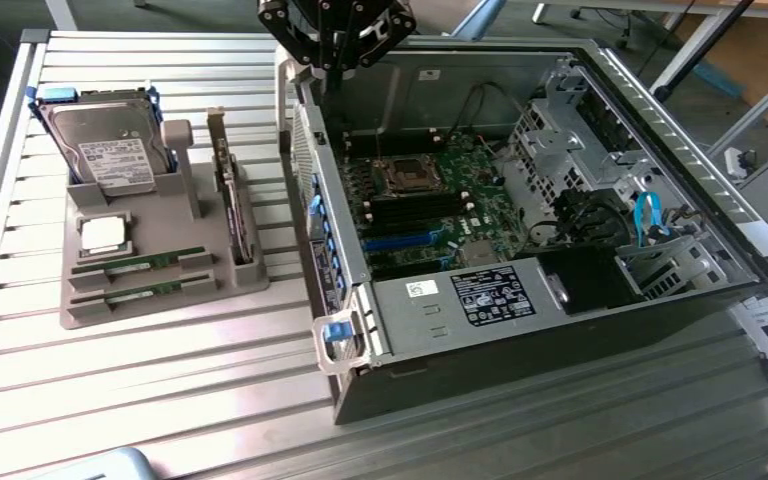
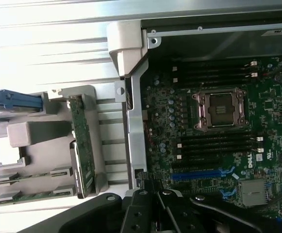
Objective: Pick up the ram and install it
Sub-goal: 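Reach for the ram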
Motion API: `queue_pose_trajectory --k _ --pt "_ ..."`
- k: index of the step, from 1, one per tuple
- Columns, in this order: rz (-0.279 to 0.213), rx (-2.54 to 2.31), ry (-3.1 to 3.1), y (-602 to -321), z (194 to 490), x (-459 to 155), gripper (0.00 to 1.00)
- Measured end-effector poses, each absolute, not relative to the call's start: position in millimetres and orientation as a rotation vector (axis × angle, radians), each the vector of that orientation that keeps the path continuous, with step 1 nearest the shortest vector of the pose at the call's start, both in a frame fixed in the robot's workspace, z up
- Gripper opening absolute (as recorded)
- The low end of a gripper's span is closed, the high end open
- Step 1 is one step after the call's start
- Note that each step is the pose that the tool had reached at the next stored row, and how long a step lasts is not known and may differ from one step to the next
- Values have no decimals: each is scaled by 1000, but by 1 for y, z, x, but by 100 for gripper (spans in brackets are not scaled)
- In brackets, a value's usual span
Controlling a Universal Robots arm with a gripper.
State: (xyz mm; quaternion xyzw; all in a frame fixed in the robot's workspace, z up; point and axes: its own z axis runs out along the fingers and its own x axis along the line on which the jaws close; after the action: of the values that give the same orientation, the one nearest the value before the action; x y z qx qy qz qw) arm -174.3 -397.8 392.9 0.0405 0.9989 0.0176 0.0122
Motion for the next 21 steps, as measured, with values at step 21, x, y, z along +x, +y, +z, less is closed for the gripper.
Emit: queue_pose_trajectory --k 21 --pt "55 126 3114 -398 393 -186 10"
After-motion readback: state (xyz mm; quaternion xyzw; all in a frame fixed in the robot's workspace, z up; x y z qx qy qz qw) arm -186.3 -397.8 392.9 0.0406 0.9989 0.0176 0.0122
